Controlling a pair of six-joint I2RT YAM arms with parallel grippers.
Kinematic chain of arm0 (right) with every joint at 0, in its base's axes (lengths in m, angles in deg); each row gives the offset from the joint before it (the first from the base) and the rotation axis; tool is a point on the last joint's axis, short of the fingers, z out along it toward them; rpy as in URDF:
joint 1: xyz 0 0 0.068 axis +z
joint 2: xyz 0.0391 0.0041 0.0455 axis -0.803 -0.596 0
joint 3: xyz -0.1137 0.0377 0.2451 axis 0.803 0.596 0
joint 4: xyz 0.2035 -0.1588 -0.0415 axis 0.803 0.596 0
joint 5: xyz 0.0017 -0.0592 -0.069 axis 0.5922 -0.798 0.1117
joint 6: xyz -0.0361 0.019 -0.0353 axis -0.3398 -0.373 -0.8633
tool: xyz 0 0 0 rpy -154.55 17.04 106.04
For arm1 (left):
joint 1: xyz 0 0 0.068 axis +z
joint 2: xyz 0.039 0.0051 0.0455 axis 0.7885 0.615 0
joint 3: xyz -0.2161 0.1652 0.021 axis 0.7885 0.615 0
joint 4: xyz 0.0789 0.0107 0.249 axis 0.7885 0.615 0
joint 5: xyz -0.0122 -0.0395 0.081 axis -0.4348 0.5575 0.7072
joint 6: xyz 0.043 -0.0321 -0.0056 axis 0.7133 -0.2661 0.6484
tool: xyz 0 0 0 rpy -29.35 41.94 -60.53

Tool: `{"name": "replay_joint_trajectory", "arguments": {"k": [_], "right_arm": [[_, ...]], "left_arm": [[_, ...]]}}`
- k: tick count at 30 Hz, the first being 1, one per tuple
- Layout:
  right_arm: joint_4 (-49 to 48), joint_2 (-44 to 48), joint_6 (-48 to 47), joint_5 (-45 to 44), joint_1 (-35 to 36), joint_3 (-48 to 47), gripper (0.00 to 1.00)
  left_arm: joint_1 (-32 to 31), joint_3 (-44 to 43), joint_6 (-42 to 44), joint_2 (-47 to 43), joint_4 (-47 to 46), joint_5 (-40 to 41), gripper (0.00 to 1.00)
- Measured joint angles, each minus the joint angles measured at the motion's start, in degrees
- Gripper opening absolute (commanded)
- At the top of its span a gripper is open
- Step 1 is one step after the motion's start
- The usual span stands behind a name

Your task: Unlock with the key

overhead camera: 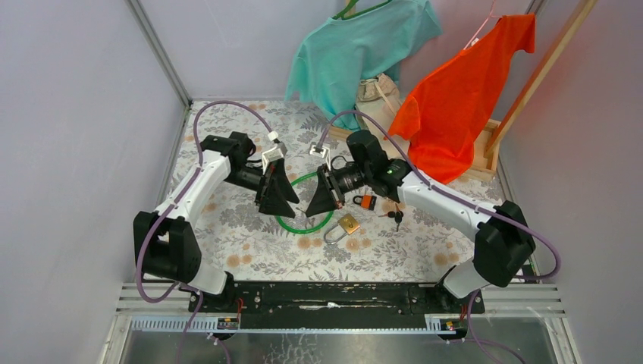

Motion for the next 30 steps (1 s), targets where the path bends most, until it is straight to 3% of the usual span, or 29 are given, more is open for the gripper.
{"name": "replay_joint_trajectory", "arguments": {"k": [7,11,15,17,21,23,25,30], "right_arm": [[4.8,-2.3,-3.2,-0.2,1.5,-3.6,0.0],[6.3,-3.1,-4.1,-0.3,2.1,-4.5,0.0],[7.4,-3.5,-4.9,-1.7,2.3,-5.1,0.0],[7.8,-3.7,-5.0,-2.1,2.4,-5.2,0.0],[7.8,-3.7,-5.3,-2.7,2.5,-5.2,0.0],[7.7,-3.7,-5.3,-3.2,2.6,-5.2,0.0],[7.7,-3.7,-5.3,-3.5,2.8,-5.2,0.0],[8.8,-3.7,-5.9,-4.2,2.9,-6.5,0.0]], "left_arm": [[-0.3,-0.1,1.8,0.4,2.5,-1.2,0.46],[-0.5,-0.1,2.2,0.4,2.8,-1.4,0.28],[-0.6,-0.1,2.2,0.4,3.6,-1.4,0.03],[-0.7,-0.1,2.1,0.4,3.9,-1.4,0.06],[-0.9,-0.1,1.9,0.4,3.9,-1.2,0.27],[-1.0,-0.1,1.8,0.4,3.9,-1.1,0.31],[-1.2,-0.1,1.6,0.4,3.9,-1.0,0.31],[-1.9,-0.2,1.0,0.4,3.9,-0.6,0.11]]}}
